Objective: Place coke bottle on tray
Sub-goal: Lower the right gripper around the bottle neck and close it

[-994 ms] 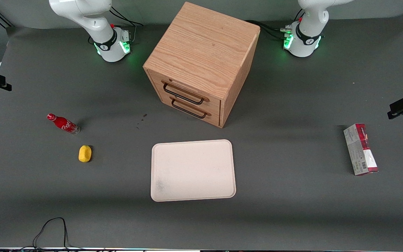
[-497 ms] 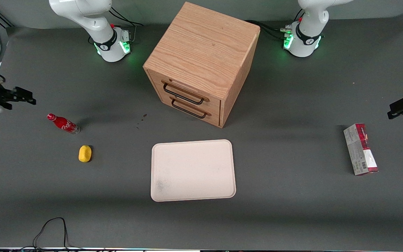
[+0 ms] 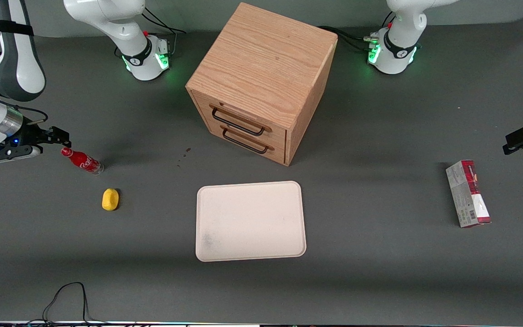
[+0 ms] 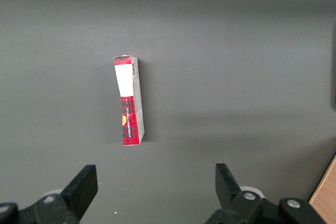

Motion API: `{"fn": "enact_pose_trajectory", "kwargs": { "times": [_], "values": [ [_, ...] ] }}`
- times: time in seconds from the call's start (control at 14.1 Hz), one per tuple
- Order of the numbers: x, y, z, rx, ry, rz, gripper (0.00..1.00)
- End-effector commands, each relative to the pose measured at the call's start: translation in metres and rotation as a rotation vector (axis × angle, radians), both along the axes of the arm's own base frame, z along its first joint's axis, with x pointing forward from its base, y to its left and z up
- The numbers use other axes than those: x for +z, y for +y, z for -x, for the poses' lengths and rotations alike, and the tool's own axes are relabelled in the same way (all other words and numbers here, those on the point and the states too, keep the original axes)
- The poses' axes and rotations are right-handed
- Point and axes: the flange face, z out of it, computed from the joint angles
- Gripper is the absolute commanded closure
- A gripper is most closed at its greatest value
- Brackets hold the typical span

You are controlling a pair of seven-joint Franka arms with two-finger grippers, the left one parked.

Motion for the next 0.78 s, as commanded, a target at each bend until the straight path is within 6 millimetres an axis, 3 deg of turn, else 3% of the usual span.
{"fn": "enact_pose_trajectory", "kwargs": {
  "times": [0.0,0.21,0.71],
  "values": [
    [-0.019,0.001,0.005,-0.01,-0.008,0.018,0.0],
    [-0.033,0.001,0.002,-0.008,-0.01,0.028,0.0],
    [-0.041,0.0,0.002,-0.009,0.007,0.031,0.0]
  ]
}}
